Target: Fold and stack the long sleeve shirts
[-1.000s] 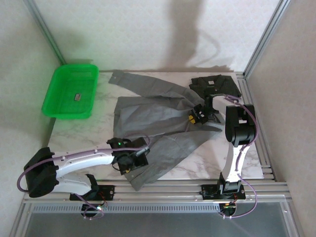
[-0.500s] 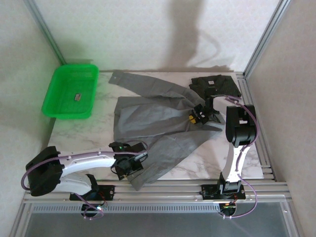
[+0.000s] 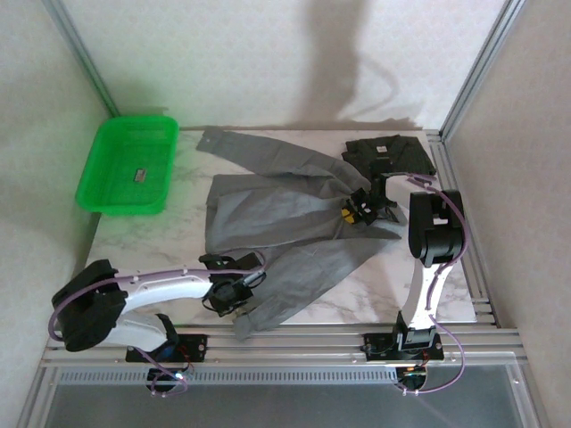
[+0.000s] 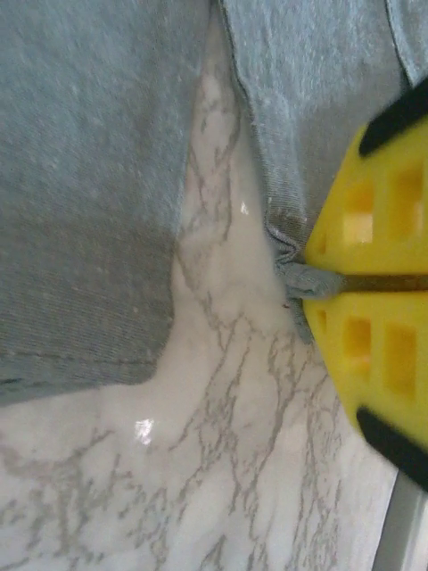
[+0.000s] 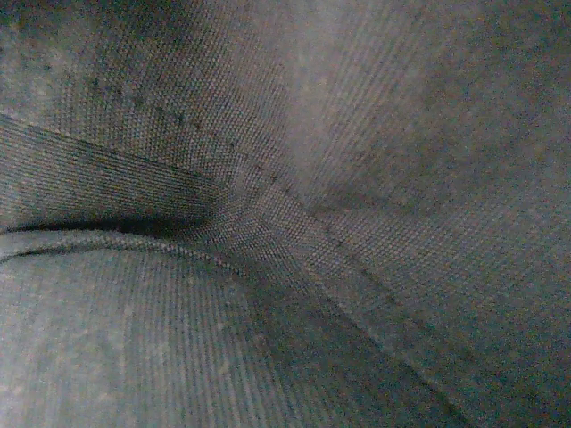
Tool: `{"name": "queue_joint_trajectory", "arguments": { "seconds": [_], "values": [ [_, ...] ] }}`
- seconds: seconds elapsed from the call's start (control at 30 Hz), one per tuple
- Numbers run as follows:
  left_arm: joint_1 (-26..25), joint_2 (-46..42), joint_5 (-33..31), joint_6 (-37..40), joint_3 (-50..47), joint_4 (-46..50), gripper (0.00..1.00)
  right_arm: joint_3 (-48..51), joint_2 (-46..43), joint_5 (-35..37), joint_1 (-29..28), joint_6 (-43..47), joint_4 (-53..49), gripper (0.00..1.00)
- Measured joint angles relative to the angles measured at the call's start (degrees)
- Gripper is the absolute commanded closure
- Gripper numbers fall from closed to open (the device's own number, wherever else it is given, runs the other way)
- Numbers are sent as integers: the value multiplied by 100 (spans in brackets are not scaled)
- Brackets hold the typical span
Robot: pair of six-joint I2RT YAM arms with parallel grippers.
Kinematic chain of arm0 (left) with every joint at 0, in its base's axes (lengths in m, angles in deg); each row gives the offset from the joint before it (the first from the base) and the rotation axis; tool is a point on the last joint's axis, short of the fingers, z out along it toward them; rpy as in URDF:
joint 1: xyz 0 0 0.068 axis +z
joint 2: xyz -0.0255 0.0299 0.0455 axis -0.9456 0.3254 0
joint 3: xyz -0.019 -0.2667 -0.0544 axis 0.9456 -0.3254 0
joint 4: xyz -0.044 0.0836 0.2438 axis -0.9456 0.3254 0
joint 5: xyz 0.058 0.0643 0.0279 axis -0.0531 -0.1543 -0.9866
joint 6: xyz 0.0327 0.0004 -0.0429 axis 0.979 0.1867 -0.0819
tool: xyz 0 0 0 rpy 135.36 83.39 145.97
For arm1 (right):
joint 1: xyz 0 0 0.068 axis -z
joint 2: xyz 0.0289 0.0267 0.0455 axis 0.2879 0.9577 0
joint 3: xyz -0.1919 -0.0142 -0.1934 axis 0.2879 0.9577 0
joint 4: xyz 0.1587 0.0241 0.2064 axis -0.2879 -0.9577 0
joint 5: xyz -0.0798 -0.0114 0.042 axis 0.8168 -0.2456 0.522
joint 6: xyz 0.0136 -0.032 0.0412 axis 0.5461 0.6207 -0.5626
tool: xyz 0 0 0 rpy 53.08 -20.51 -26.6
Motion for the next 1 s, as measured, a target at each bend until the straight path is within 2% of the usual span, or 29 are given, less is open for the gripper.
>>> {"name": "queue_joint_trajectory", "arguments": {
  "seconds": [0.13,0.27,0.4,0.5,0.6,0.73,0.9,1.0],
  "values": [
    [98,-363,-332,44,81,411,100,0,-68,15,0,184,-109,72],
    [286,-802,-833,162,745,999,100,-39,-247,129,4,581,-525,59],
    [581,-634,-1163,581,1552,1036,100,-133,-636,299,55,1095,-944,44],
    [750,-212,-1333,949,2124,1038,100,-282,-984,538,146,1552,-1292,36],
    [831,131,-1495,1307,2653,1071,100,-396,-1460,931,291,2041,-1681,35],
    [911,166,-1672,1679,3169,1060,100,-278,-2109,1316,713,2430,-2142,38],
    [1139,55,-1762,2024,3335,909,100,638,-2485,1244,1661,2538,-2330,47],
    [1211,39,-1742,2205,3335,837,100,1086,-2321,1025,1856,2546,-2371,49]
  ]
}}
